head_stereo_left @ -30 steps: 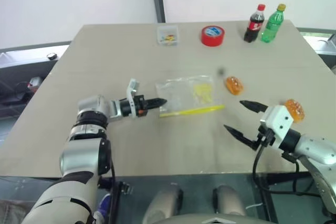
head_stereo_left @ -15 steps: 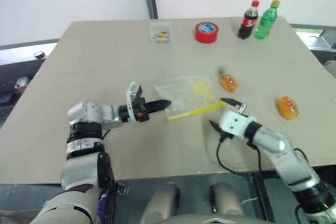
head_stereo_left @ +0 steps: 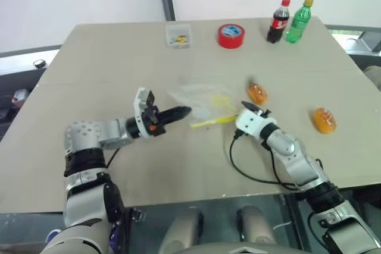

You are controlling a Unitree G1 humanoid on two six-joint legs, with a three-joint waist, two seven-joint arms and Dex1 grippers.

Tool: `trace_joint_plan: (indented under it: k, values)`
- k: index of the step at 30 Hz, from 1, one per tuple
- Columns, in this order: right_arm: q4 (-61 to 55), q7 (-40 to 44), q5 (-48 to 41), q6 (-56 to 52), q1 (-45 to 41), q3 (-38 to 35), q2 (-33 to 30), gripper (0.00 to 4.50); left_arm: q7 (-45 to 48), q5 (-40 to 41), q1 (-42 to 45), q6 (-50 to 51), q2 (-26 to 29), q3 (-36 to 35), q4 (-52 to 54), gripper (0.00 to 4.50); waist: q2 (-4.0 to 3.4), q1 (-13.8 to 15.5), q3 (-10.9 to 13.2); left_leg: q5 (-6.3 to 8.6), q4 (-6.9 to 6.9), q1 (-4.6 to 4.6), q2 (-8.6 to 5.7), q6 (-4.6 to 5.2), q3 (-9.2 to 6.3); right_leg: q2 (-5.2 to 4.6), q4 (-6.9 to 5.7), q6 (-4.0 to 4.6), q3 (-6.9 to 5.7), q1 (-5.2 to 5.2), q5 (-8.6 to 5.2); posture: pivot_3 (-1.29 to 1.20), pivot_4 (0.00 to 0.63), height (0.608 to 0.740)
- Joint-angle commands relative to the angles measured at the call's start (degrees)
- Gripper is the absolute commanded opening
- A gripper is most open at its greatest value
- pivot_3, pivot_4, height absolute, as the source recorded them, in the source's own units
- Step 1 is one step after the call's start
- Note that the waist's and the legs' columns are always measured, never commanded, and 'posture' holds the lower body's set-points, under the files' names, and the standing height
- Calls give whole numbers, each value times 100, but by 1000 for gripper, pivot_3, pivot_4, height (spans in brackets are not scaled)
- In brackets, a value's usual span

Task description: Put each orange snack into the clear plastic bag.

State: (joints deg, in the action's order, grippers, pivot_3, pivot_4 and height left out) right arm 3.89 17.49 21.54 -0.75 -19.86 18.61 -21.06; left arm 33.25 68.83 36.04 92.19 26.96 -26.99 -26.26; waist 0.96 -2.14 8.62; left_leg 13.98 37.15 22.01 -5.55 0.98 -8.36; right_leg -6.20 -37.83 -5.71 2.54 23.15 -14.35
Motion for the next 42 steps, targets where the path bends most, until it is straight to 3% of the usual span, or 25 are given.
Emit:
trace_joint_plan:
  k: [1,6,10,15,18,20,24,33,42]
  values:
    - [-50,23,-153,221,-185,-182,29,19,-383,434,23,31,-7,-310,193,0,0,-10,0,0,0,0,0,0,1,0,-1,0,0,0,0,0,150,740]
    - [13,108,-342,213,-499,-299,114,19,-858,488,-72,-93,-173,-478,685,0,0,-21,0,0,-1,0,0,0,4,0,-2,0,3,2,0,0,150,740]
    - [287,364,-580,17,-1078,-472,114,19,-696,-303,-468,-1161,32,66,2108,0,2,-33,3,0,-4,5,4,-2,14,1,-2,1,12,7,1,0,150,740]
    - [1082,1099,-585,-272,-2281,-340,-117,0,239,-1534,-1093,-2795,1112,1011,4138,1255,6,-30,20,0,-12,14,17,-3,34,10,2,17,26,23,11,0,150,740]
    - [1432,1375,-639,-642,-2808,-308,-32,0,608,-3005,-1471,-4582,1711,1673,4899,2375,3,-8,21,-1,-43,18,22,-5,43,11,19,20,33,37,11,0,150,740]
    - [1719,1518,-599,-818,-3146,-241,38,0,821,-3764,-1687,-5735,1889,1921,5472,2375,3,-13,22,-2,-60,19,23,-6,49,10,35,22,37,42,12,0,150,740]
    - [2135,1537,-591,-993,-3500,-227,174,0,444,-5133,-1984,-6503,2295,2518,6115,2375,1,-20,23,-2,-72,73,26,-6,47,10,67,28,33,88,18,0,150,740]
    - [2343,1617,-617,-1201,-3783,-198,371,0,-388,-5728,-1744,-5307,1788,3246,6499,2375,-4,-30,28,-2,-73,83,27,-5,44,18,60,27,27,96,18,0,150,740]
    - [2058,1661,-592,-1397,-3675,-180,426,0,-884,-6449,-1395,-4889,1186,3768,6319,2375,-4,-28,28,-3,-57,82,26,-6,45,19,36,27,29,98,18,0,150,740]
